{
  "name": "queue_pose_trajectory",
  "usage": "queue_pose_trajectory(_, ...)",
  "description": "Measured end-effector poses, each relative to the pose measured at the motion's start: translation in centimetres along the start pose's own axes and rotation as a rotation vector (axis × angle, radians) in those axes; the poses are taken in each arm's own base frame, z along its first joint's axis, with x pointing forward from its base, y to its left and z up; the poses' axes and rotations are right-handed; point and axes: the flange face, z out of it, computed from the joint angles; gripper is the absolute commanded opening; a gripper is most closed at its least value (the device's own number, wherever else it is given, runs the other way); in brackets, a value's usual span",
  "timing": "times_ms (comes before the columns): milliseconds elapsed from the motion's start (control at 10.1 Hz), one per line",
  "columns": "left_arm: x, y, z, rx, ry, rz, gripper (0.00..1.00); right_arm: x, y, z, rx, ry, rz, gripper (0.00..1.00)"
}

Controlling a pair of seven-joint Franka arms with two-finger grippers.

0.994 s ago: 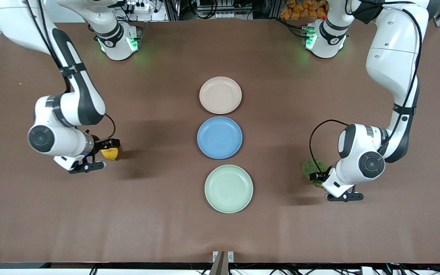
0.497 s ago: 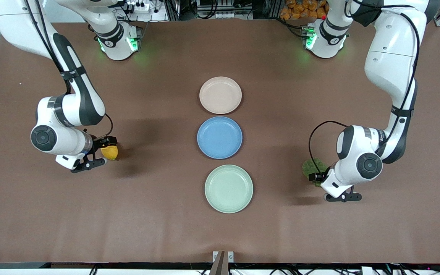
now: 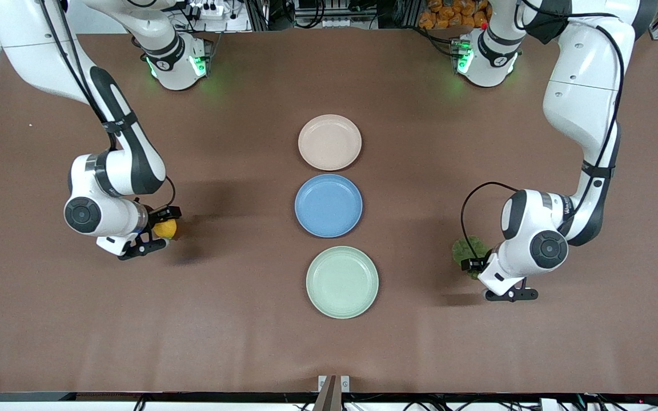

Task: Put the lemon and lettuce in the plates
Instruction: 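Close the right gripper on the lemon while the left gripper grasps the lettuce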

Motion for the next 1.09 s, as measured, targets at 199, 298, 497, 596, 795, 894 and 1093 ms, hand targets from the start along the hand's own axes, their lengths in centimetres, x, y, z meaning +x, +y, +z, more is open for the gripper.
queue_pose_trajectory(199, 0.0, 0.0, 0.1, 0.001, -0.001, 0.001, 0.42, 0.1, 0.2, 0.6, 0.000, 0.010, 0.000, 1.00)
queue_pose_trajectory(298, 0.0, 0.0, 0.3, 0.002, -0.003, 0.006, 0.27, 0.1, 0.1, 1.3, 0.000, 0.013, -0.007, 0.78)
queue_pose_trajectory(497, -0.1, 0.2, 0.6, 0.002, -0.005, 0.012, 0.00, 0.0, 0.4, 2.0, 0.002, 0.010, -0.035, 0.33)
queue_pose_trajectory(596, -0.1, 0.3, 0.6, 0.001, -0.003, 0.014, 0.00, 0.0, 0.7, 2.0, 0.003, 0.011, -0.036, 0.10)
queue_pose_trajectory(795, 0.0, 0.4, 0.5, 0.002, -0.002, 0.017, 0.00, -0.2, 0.6, 1.9, 0.007, -0.005, -0.046, 0.00)
queue_pose_trajectory(894, 0.0, 0.4, 0.4, 0.001, 0.001, 0.017, 0.00, -0.2, 0.5, 1.4, 0.011, -0.020, -0.050, 0.00)
queue_pose_trajectory(1093, 0.5, 0.5, -0.5, -0.002, 0.020, 0.016, 0.00, 0.3, -0.9, -0.2, 0.040, -0.043, -0.060, 0.00)
